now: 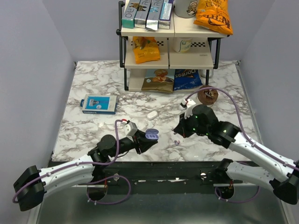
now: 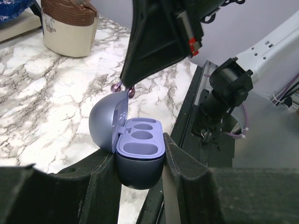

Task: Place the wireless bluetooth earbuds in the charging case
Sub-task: Pick up the earbud from the center of the board, then place the earbud in the charging case.

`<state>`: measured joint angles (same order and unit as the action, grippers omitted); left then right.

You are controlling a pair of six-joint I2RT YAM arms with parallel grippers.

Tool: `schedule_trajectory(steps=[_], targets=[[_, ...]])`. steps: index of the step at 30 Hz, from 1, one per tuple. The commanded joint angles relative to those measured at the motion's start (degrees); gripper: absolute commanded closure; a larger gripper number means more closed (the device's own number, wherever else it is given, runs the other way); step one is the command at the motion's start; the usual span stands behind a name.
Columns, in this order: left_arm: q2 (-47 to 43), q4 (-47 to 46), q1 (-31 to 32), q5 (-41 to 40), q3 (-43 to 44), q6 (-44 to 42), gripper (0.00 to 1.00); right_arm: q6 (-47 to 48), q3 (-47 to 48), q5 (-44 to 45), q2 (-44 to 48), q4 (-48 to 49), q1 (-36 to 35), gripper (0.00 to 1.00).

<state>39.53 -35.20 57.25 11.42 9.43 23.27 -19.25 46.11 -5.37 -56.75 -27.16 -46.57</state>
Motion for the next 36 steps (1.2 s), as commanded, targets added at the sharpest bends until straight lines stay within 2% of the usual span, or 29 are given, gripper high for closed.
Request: schedule_trajectory(steps=[1,7,11,18,20,24,29,36], targets=[[-0.5,-1.5,-2.4,2.6,3.2,0.0,1.00,2.5,2.1,2.8,6.1,-6.2,-0.5,0.99],[1.9,-0.3,-5.1,9.9,7.0,-1.6,1.00,7.7,3.1,-6.9,14.6,-4.8,-0.5,0.99],[4.8,0.1,-5.1,20.2,10.6,-4.0,1.00,12.6,4.3,-15.7,17.4,-5.2,-0.5,0.99],[11.2,6.4,-5.7,31.9,17.5,-8.0,1.00,17.1,6.9,-24.6,21.4,-5.4,-0.5,0.99],[12.2,8.6,-6.0,32.4,19.5,-9.2,1.00,17.6,8.3,-26.4,21.7,-6.1,-0.5,0.99],[12.9,8.4,-6.4,31.3,19.8,-9.2,1.00,16.1,8.7,-23.7,22.0,-6.3,-0.5,0.99],[11.1,7.0,-6.4,21.6,17.6,-10.3,1.00,7.8,7.2,-19.9,21.2,-2.5,-0.5,0.99],[8.6,5.2,-6.4,17.4,16.6,-11.8,1.00,0.5,5.3,-21.9,19.9,3.2,-0.5,0.99]])
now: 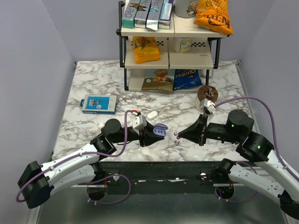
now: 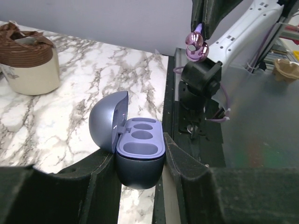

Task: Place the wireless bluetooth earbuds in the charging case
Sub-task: Place the earbud in the charging case.

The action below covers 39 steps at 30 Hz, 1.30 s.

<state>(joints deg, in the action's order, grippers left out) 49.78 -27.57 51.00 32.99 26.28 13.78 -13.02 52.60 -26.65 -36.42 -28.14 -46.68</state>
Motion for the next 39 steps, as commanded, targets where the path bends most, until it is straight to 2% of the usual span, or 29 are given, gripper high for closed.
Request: schedule_trajectory(steps=[1,12,17,21,25,29,35,39], targets=[[-1.8,-2.4,-0.1,-4.3,-0.4,-3.0,1.00,-6.7,-1.4,0.0,-0.4,4.5,-0.4,0.99],[-3.4,-3.9,0.8,-15.3,-0.4,-10.4,1.00,-10.9,-2.2,3.4,-1.5,6.8,-0.3,0.99],[-2.5,-6.0,3.6,-29.2,0.3,-17.5,1.00,-14.0,-1.9,10.5,-1.6,8.8,-0.3,0.99],[0.4,-11.4,4.8,-36.7,0.2,-22.6,1.00,-16.8,0.2,14.8,-3.5,9.5,-0.3,0.99],[2.7,-16.6,6.4,-42.6,-0.4,-26.4,1.00,-23.3,4.5,19.3,-7.5,7.4,-0.4,0.99],[4.2,-21.9,6.9,-46.0,-1.4,-28.6,1.00,-30.8,8.6,24.8,-11.2,4.0,-0.3,0.99],[5.2,-26.3,7.0,-47.2,-1.9,-30.6,1.00,-45.2,8.2,30.3,-12.7,2.3,-0.4,0.99],[5.3,-26.7,6.9,-46.3,-2.1,-30.4,1.00,-43.6,8.8,28.5,-14.1,4.1,-0.3,0.99]])
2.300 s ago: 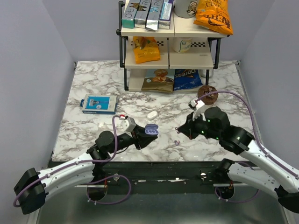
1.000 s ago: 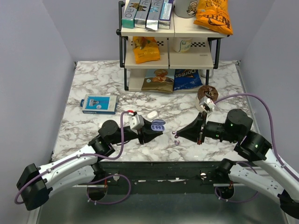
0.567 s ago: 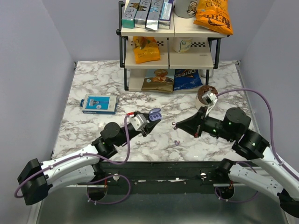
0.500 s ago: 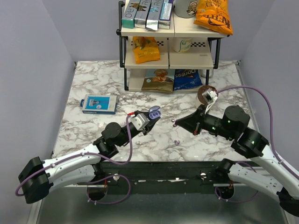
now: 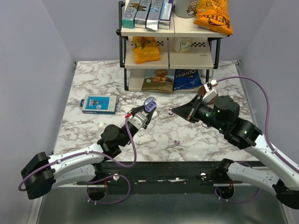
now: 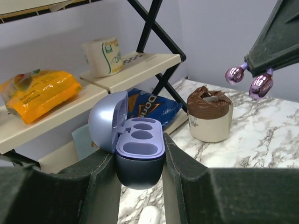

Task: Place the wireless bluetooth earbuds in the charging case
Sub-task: Place the earbud in the charging case.

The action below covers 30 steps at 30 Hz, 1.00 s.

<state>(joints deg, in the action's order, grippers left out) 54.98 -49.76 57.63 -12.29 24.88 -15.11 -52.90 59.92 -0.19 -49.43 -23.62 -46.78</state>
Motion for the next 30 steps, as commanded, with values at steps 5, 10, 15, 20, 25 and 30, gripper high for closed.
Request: schedule_trajectory(steps=[5,10,15,20,25,30], targets=[[-0.8,-0.6,0.4,4.6,-0.2,1.0,1.00,11.5,4.2,-3.3,-2.0,0.8,-0.3,0.99],[-2.4,14.7,-1.8,19.9,5.6,9.6,1.00,31.7,1.6,-16.8,3.2,5.8,-0.2,0.99],[-1.8,21.5,-11.7,47.3,10.4,28.2,1.00,48.7,3.9,-27.1,4.2,-5.5,-0.3,0.99],[4.0,20.3,-19.0,70.1,14.2,42.0,1.00,56.9,0.3,-31.5,6.8,-9.4,-0.3,0.99],[11.1,8.1,-19.3,79.4,15.6,57.7,1.00,60.5,0.6,-29.5,8.1,-9.9,-0.3,0.99],[12.1,7.6,-19.3,81.4,15.8,60.2,1.00,59.6,0.7,-29.6,7.7,-7.3,-0.3,0.99]])
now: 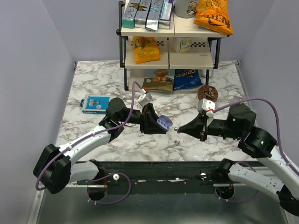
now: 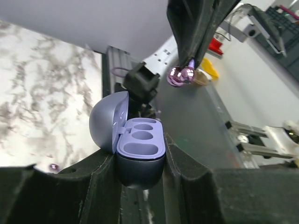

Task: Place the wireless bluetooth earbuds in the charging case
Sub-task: Place the earbud in the charging case.

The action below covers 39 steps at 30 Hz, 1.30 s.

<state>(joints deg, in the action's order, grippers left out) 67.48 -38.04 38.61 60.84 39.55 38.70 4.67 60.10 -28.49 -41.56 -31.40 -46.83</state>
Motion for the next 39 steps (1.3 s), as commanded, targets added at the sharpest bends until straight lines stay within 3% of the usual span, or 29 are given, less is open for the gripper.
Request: schedule_trajectory(steps=[1,6,11,18,26,39], targets=[[-0.8,-2.1,-0.2,8.2,1.5,4.8,1.00,2.0,0.7,-1.7,-1.3,0.3,-0.3,0.99],[-1.5,10.8,0.7,7.0,3.5,-3.4,1.00,1.0,0.6,-4.3,-3.8,0.8,-0.3,0.99],[-3.8,23.6,3.7,-0.4,3.7,-19.8,1.00,-0.4,0.4,-7.2,-4.8,2.0,-0.3,0.99],[-7.9,23.5,4.1,-2.9,-1.5,-30.7,1.00,-0.7,-0.2,-11.1,-5.8,1.4,-0.4,0.99],[-6.8,26.5,4.1,-1.3,-0.3,-33.1,1.00,2.7,1.2,-10.0,-9.0,-4.1,-4.3,0.99],[-8.1,21.0,4.2,-0.3,-1.4,-28.9,1.00,1.2,-1.2,-2.9,-9.2,-0.7,-4.9,0.99]])
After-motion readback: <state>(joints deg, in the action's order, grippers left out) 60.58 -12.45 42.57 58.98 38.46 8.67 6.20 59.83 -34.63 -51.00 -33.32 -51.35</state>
